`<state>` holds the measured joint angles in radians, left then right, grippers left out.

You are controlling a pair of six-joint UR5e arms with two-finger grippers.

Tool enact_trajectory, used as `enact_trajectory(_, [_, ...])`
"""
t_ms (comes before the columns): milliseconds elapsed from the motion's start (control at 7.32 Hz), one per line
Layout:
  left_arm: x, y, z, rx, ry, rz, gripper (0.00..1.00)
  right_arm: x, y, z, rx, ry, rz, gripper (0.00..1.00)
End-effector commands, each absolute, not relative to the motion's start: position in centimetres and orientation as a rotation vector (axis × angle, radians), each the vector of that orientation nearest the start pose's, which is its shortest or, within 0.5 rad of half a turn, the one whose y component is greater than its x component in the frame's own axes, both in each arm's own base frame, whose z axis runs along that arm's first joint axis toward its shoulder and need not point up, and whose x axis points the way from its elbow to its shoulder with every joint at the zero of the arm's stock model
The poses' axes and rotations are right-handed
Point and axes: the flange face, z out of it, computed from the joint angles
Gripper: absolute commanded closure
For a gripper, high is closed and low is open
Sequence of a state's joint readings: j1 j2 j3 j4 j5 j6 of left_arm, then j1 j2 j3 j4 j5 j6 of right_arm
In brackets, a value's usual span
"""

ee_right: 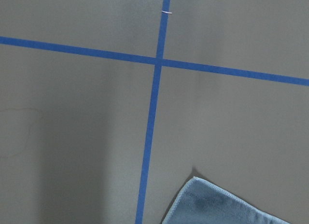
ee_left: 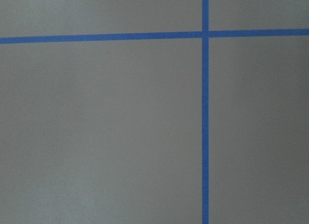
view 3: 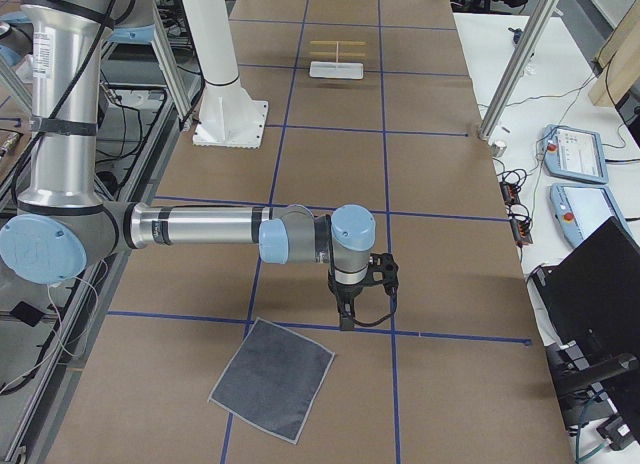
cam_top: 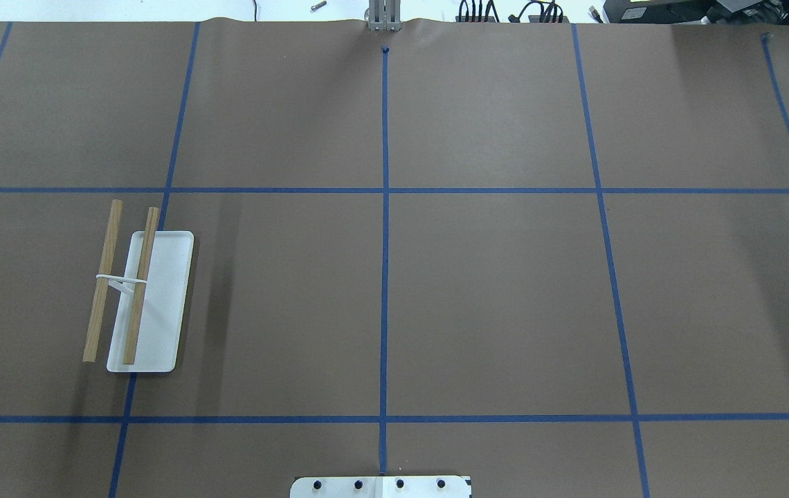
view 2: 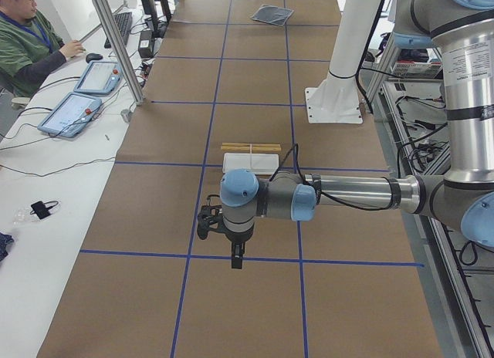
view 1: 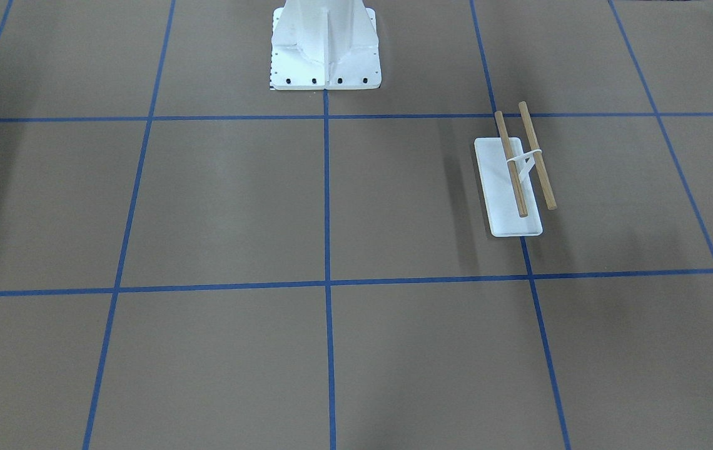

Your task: Hang towel on rack

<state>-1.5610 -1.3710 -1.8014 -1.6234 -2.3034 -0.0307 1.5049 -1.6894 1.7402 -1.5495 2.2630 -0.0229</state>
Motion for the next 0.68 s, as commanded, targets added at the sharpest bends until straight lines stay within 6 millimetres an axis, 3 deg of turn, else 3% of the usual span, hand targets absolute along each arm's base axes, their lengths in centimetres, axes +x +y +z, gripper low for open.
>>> enact_trajectory(0, [-6.3,-42.7,60.3,0.123,0.733,0.027,0.02,3.7,-46.8,61.2,0.101,-0.694,-0.132,0.00])
enact_trajectory(273, [-6.2,-45.9,56.7,0.221,0.735,0.064,0.02,3.5,-50.9,55.4,0.176,-0.705,-0.066,0.00])
enact_trajectory(410, [-6.2,-47.6,55.2,0.287,0.732,0.093,0.02,3.5,-51.1,54.5,0.181,-0.709,-0.033,0.00])
enact_trajectory(547, [-6.2,-48.6,55.5,0.349,0.726,0.116,0.02,3.5,-50.9,55.2,0.162,-0.714,-0.022,0.00])
